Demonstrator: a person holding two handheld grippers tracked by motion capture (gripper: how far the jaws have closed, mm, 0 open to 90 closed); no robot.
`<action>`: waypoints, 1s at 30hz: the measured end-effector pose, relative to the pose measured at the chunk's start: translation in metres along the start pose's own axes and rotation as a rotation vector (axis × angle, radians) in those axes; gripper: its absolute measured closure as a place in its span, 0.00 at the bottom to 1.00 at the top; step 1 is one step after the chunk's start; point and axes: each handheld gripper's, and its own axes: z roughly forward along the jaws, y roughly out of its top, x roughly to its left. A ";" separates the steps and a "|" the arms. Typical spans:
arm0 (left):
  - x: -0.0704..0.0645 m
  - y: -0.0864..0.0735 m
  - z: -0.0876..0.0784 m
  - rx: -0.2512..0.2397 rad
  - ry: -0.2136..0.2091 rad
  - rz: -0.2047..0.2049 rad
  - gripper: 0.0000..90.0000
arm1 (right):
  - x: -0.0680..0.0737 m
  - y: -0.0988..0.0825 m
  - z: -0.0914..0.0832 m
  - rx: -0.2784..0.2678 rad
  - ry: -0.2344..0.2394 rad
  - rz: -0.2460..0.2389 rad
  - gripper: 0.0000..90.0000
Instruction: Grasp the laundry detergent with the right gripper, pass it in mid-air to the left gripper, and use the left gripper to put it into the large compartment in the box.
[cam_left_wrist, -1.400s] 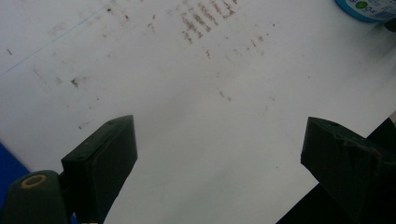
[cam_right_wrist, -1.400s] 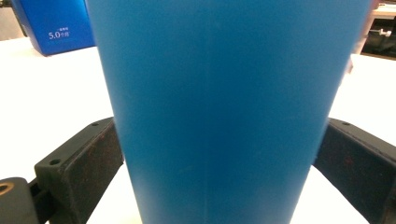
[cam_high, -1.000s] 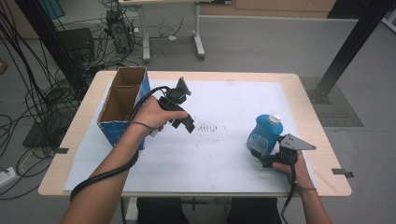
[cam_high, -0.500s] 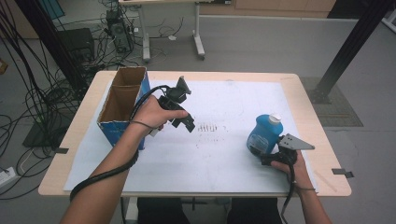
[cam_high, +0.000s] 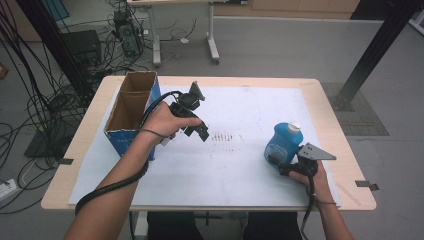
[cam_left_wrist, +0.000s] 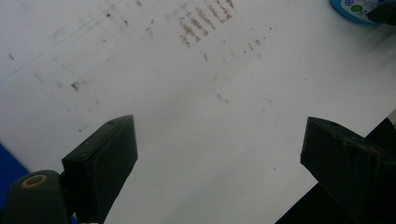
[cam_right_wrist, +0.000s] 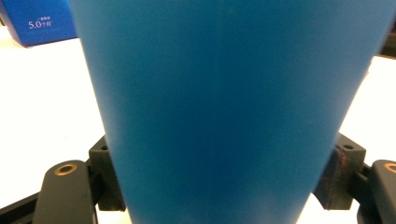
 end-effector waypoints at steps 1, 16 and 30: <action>0.000 0.000 0.000 0.000 0.000 0.001 0.13 | 0.000 0.000 0.000 -0.001 -0.001 0.001 0.27; -0.002 0.001 -0.001 -0.007 0.001 0.004 0.13 | 0.001 0.000 0.000 0.001 0.002 -0.006 0.39; -0.002 0.000 0.000 -0.010 -0.001 0.002 0.13 | 0.003 0.000 0.000 0.001 -0.001 -0.009 0.43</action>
